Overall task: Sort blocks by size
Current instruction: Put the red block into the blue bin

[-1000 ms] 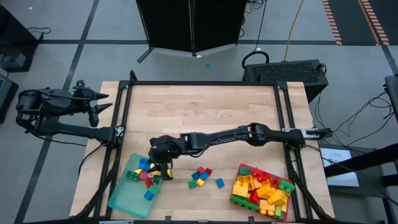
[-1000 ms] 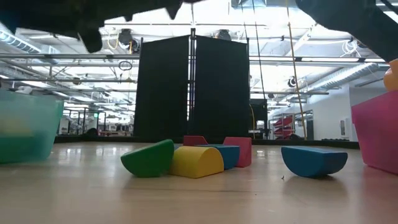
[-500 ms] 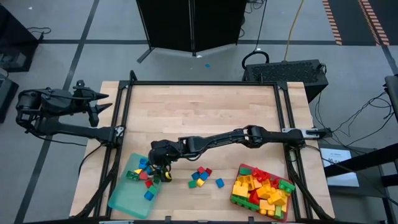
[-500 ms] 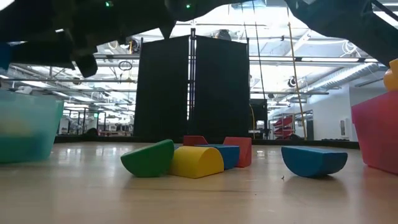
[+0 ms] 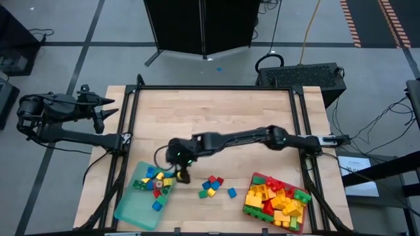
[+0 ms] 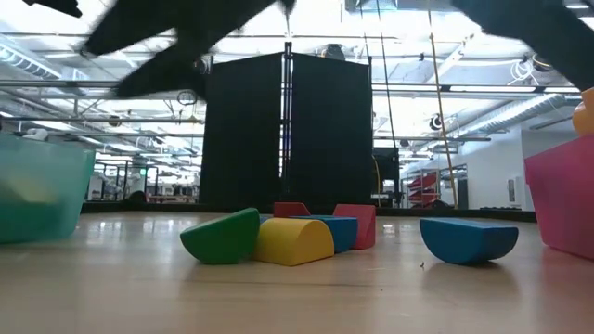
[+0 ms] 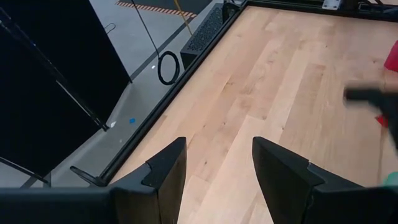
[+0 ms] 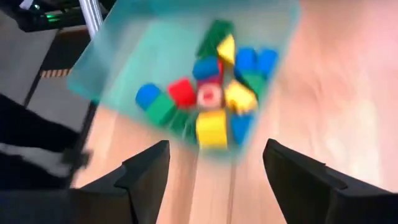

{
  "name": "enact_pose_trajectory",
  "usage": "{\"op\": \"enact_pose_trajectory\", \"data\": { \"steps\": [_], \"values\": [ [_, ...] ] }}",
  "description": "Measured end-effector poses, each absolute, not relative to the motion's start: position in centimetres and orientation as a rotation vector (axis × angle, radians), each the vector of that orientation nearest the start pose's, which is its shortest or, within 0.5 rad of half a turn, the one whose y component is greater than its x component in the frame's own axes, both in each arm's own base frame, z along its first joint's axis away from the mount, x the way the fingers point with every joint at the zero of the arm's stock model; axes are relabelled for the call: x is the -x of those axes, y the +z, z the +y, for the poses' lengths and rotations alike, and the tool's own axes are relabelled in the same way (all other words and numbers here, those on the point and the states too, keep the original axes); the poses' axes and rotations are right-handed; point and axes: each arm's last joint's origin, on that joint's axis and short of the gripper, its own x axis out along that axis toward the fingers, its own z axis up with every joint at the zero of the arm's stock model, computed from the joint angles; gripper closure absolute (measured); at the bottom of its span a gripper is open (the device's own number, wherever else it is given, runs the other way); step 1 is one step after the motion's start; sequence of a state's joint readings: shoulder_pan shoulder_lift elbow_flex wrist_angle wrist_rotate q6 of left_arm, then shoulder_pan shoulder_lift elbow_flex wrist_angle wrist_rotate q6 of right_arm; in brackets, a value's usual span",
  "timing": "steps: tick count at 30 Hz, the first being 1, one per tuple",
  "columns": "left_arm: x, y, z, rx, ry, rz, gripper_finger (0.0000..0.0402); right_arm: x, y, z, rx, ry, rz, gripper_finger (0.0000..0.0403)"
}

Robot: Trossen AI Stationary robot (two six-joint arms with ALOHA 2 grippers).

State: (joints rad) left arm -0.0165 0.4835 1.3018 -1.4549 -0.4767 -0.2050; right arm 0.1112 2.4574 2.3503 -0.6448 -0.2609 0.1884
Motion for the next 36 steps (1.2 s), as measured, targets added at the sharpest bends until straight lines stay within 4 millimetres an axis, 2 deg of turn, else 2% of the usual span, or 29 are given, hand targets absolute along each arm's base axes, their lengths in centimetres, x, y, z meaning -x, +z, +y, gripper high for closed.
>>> {"op": "enact_pose_trajectory", "data": {
  "steps": [2,3,5,8,10,13,17,22,29,36],
  "values": [
    [1.5,39.0,1.4,0.038,0.506,0.574,0.0214,-52.1,25.8,6.4,-0.285,0.242,0.894,0.0154],
    [1.5,39.0,1.4,0.038,0.505,0.574,0.0214,-51.2,26.2,6.2,-0.297,0.207,0.970,0.0154],
    [1.5,39.0,1.4,0.038,0.505,0.574,0.0214,-49.3,26.2,6.4,-0.287,0.096,1.124,0.0154],
    [1.5,39.0,1.4,0.038,0.505,0.574,0.0214,-46.8,25.4,7.7,-0.213,-0.075,1.354,0.0154],
    [1.5,39.0,1.4,0.037,0.505,0.574,0.0214,-45.8,25.5,8.8,-0.191,-0.105,1.414,0.0154],
    [1.5,39.0,1.4,0.037,0.505,0.574,0.0214,-45.0,25.1,10.9,-0.163,-0.086,1.443,0.0154],
    [1.5,39.0,1.4,0.035,0.504,0.575,0.0214,-44.2,23.4,13.4,-0.115,-0.073,1.499,0.0154],
    [1.5,39.0,1.4,0.029,0.503,0.577,0.0214,-43.2,21.3,15.0,-0.034,-0.038,1.573,0.0154],
    [1.5,39.0,1.4,0.011,0.497,0.581,0.0214,-43.2,19.1,15.4,0.086,0.058,1.552,0.0154],
    [1.5,39.0,1.4,0.011,0.497,0.581,0.0214,-42.9,17.5,14.5,0.203,0.149,1.596,0.0154]
  ]
}}
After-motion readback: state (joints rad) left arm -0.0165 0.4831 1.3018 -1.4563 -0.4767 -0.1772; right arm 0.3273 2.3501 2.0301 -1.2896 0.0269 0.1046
